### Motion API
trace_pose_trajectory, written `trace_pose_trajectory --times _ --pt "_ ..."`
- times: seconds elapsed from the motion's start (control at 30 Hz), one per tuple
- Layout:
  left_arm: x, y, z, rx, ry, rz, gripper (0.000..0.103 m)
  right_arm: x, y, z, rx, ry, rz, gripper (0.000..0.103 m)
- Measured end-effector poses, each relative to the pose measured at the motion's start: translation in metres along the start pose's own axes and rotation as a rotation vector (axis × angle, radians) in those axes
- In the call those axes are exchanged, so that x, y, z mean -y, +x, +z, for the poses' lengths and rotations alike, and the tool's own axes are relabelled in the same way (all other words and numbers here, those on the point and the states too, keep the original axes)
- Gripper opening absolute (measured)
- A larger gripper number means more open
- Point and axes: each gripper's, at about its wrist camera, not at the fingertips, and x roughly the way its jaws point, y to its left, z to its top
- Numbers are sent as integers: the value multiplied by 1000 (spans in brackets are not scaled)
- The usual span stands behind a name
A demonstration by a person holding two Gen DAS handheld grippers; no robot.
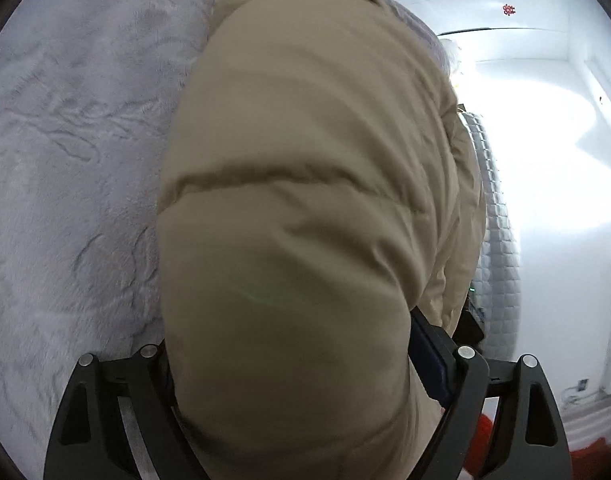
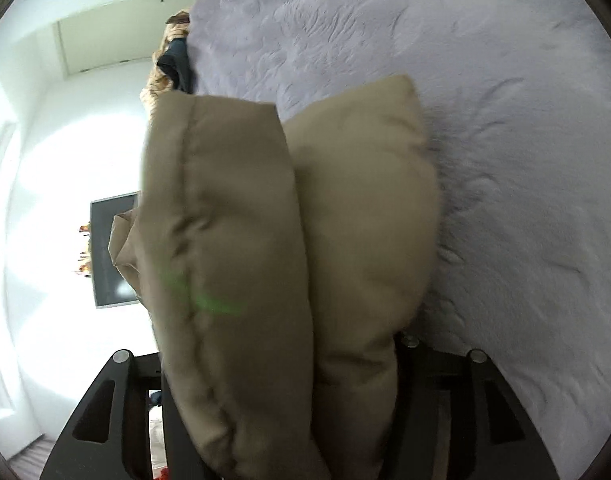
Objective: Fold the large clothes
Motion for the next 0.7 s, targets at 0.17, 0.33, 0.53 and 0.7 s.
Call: trace_pose_trajectory --times 0.17,0.33,0.53,0.7 --pt "40 -23 -14 85 108 199 87 -24 -66 -23 132 -79 -177 59" --pt "87 -66 -14 225 218 332 82 -54 -120 -53 247 -169 -148 48" --pt "135 -68 33 297 376 434 82 -94 -88 -83 114 -311 -107 23" --pt "174 -17 38 275 493 520 82 -104 -35 -110 26 -401 -212 15"
